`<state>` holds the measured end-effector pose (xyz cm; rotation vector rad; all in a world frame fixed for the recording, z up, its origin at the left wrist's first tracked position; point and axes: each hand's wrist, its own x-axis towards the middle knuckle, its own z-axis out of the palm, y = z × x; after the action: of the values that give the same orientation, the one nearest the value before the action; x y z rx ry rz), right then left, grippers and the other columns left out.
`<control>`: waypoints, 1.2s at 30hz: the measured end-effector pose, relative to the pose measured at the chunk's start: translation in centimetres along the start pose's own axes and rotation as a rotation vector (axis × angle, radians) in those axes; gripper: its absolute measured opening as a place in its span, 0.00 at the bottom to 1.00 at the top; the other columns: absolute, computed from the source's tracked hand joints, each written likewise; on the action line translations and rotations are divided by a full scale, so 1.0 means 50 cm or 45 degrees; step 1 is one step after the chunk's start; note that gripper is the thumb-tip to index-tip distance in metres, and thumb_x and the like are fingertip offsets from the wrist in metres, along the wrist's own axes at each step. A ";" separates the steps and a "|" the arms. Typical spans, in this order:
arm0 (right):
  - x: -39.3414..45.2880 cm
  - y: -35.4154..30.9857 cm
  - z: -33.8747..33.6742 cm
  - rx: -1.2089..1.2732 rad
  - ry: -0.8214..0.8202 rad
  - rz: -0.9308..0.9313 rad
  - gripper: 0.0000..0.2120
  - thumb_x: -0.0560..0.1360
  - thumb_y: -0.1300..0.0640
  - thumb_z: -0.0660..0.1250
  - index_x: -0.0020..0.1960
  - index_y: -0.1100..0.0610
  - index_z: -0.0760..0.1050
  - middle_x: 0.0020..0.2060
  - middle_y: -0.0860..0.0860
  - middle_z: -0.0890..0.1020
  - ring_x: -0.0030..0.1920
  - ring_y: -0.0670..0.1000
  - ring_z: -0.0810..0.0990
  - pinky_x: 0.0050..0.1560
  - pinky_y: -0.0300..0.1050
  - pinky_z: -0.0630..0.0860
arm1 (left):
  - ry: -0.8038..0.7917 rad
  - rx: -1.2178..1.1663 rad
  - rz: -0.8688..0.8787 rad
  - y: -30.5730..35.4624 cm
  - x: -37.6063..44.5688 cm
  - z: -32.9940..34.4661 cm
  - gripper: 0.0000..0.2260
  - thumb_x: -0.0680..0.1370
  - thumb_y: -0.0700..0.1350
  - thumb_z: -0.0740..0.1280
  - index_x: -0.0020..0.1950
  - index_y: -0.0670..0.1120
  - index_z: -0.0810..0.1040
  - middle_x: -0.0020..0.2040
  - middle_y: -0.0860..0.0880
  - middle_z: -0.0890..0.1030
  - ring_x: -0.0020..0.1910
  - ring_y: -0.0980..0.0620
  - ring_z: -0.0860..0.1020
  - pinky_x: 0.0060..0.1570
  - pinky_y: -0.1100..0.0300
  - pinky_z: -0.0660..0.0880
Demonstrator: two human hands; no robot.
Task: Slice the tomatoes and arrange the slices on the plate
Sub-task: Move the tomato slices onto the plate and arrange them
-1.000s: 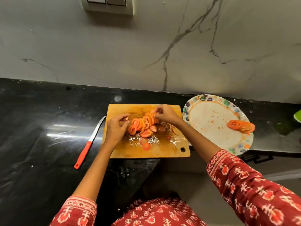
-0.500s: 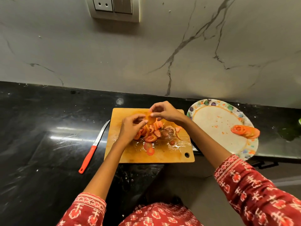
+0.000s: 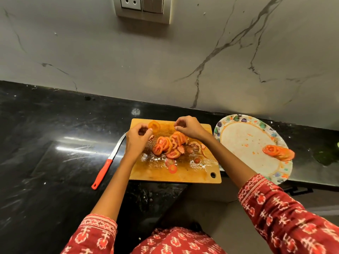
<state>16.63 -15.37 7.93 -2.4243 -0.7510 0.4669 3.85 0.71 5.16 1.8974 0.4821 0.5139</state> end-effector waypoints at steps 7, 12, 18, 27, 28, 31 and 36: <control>0.012 -0.002 0.041 -0.420 -0.199 -0.041 0.12 0.76 0.61 0.65 0.59 0.59 0.75 0.55 0.55 0.79 0.54 0.52 0.77 0.51 0.42 0.75 | -0.045 -0.008 0.000 0.006 -0.009 -0.009 0.01 0.74 0.40 0.68 0.44 0.44 0.79 0.37 0.53 0.78 0.37 0.58 0.76 0.35 0.75 0.72; 0.005 -0.003 0.020 -0.334 -0.262 -0.018 0.11 0.74 0.64 0.66 0.56 0.61 0.77 0.53 0.55 0.78 0.53 0.52 0.77 0.47 0.38 0.73 | -0.095 0.023 0.008 0.000 -0.016 -0.001 0.01 0.74 0.41 0.69 0.44 0.46 0.79 0.38 0.53 0.78 0.39 0.59 0.76 0.37 0.72 0.72; -0.015 0.015 -0.047 0.097 -0.233 0.091 0.09 0.72 0.67 0.68 0.52 0.63 0.77 0.45 0.55 0.77 0.46 0.51 0.78 0.40 0.37 0.77 | -0.144 0.046 0.034 0.001 -0.024 0.029 0.02 0.73 0.39 0.69 0.45 0.45 0.79 0.41 0.51 0.79 0.40 0.57 0.76 0.41 0.69 0.72; -0.070 0.050 -0.132 0.504 -0.267 0.041 0.09 0.74 0.68 0.67 0.54 0.63 0.75 0.46 0.55 0.78 0.46 0.51 0.81 0.43 0.43 0.82 | -0.249 0.070 0.073 0.040 -0.013 0.076 0.03 0.74 0.40 0.69 0.47 0.44 0.79 0.42 0.50 0.79 0.41 0.57 0.76 0.40 0.70 0.71; -0.076 0.056 -0.139 0.525 -0.260 0.049 0.09 0.74 0.68 0.66 0.54 0.63 0.75 0.46 0.55 0.78 0.45 0.51 0.81 0.44 0.43 0.82 | -0.259 0.073 0.073 0.044 -0.013 0.082 0.03 0.74 0.40 0.69 0.47 0.44 0.79 0.42 0.50 0.79 0.42 0.56 0.76 0.40 0.70 0.71; -0.096 0.075 -0.155 0.591 -0.204 0.093 0.09 0.74 0.69 0.66 0.54 0.64 0.76 0.46 0.57 0.79 0.44 0.52 0.82 0.44 0.43 0.82 | -0.313 0.092 0.109 0.059 -0.014 0.104 0.03 0.74 0.40 0.69 0.46 0.44 0.79 0.42 0.50 0.79 0.41 0.57 0.76 0.39 0.71 0.70; -0.147 0.139 -0.175 0.683 -0.109 0.171 0.09 0.73 0.71 0.65 0.52 0.64 0.76 0.42 0.57 0.80 0.41 0.54 0.82 0.44 0.45 0.82 | -0.489 0.097 0.173 0.083 -0.013 0.170 0.03 0.74 0.40 0.69 0.46 0.45 0.79 0.40 0.52 0.79 0.39 0.59 0.76 0.38 0.69 0.71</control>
<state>17.82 -28.10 11.85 -1.9637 -0.4262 0.7257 8.43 -7.53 6.03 2.0507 0.1232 0.2101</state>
